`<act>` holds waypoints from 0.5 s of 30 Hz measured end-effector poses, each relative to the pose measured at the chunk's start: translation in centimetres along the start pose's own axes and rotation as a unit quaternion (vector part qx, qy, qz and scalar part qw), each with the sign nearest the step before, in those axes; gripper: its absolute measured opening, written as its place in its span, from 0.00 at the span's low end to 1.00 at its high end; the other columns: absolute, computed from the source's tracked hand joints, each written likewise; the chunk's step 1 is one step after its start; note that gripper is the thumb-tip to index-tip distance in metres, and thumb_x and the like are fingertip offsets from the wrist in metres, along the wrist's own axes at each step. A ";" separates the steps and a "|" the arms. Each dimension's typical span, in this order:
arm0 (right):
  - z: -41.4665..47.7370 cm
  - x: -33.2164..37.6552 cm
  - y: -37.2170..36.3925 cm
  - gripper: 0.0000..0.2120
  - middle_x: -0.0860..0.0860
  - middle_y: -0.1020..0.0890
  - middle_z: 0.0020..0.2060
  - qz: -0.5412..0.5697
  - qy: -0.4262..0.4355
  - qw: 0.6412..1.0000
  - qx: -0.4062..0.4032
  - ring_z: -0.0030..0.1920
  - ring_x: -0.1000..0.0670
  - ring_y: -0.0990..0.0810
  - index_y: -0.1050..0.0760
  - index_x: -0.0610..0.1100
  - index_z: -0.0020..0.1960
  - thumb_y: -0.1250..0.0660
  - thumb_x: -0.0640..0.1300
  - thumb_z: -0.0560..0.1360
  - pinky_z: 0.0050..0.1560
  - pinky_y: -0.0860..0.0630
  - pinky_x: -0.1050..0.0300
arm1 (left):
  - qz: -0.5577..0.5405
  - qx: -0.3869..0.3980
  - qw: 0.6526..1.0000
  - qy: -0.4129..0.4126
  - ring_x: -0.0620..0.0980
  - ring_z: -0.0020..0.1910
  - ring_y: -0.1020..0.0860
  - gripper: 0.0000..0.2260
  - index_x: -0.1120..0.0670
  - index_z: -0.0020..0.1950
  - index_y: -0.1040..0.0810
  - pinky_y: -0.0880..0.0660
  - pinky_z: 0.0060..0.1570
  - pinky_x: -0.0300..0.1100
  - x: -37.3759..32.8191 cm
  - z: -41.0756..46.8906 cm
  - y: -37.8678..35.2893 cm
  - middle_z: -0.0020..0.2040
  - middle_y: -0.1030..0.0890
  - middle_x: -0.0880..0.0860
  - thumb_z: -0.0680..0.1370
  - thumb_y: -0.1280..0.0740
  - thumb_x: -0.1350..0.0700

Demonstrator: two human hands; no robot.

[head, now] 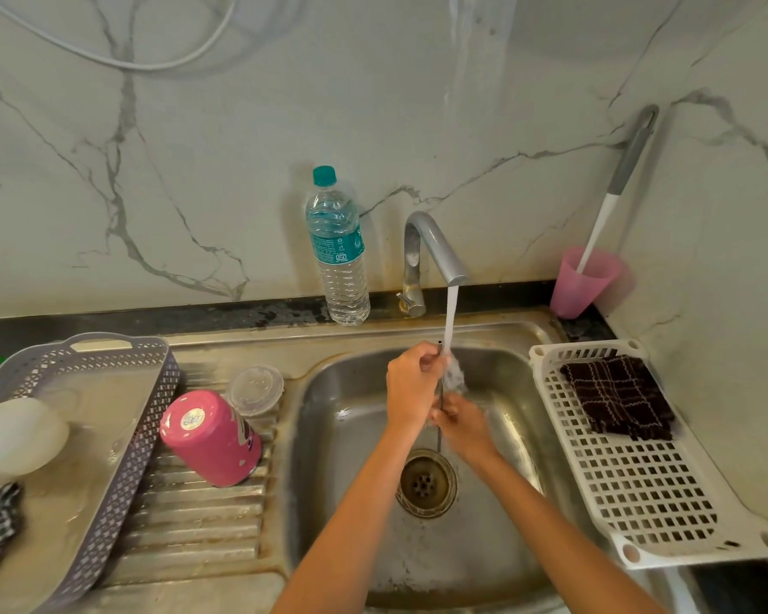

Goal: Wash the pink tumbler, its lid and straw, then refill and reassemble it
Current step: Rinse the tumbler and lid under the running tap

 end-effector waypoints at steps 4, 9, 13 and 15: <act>0.6 2.3 1.1 0.05 0.49 0.17 0.43 0.026 0.052 0.997 -0.054 0.45 0.50 0.18 0.22 0.45 0.50 0.35 0.38 0.77 0.49 0.21 0.53 | 0.012 0.001 1.000 0.015 0.40 0.40 0.20 0.02 0.52 0.45 0.18 0.24 0.45 0.35 0.5 0.1 0.4 0.40 0.18 0.45 0.75 0.27 0.55; 0.2 3.1 1.4 0.07 0.53 0.16 0.45 0.000 0.076 0.996 -0.043 0.45 0.57 0.19 0.20 0.44 0.53 0.34 0.37 0.77 0.50 0.24 0.68 | 0.003 -0.027 0.999 0.024 0.40 0.40 0.20 0.06 0.52 0.46 0.20 0.24 0.44 0.34 0.2 1.3 1.6 0.39 0.19 0.46 0.74 0.26 0.53; -1.7 1.3 1.4 0.08 0.57 0.19 0.41 -0.061 0.081 0.995 -0.022 0.42 0.62 0.22 0.21 0.45 0.54 0.33 0.37 0.77 0.44 0.28 0.75 | -0.109 -0.101 0.981 0.124 0.46 0.35 0.20 0.08 0.53 0.46 0.22 0.19 0.44 0.43 2.4 2.0 3.9 0.36 0.19 0.50 0.74 0.25 0.52; -2.6 0.7 1.3 0.09 0.57 0.19 0.41 -0.088 0.090 0.992 -0.027 0.42 0.62 0.21 0.22 0.45 0.54 0.32 0.37 0.76 0.47 0.24 0.69 | -0.185 -0.134 0.954 0.192 0.46 0.31 0.22 0.09 0.55 0.44 0.23 0.19 0.44 0.44 4.1 1.6 5.0 0.35 0.20 0.52 0.73 0.24 0.55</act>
Point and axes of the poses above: each hand's wrist, its own z-axis towards the middle knuckle, its own y-axis out of the back of the hand, x = y × z, the point moved 5 cm from there along z, towards the middle knuckle
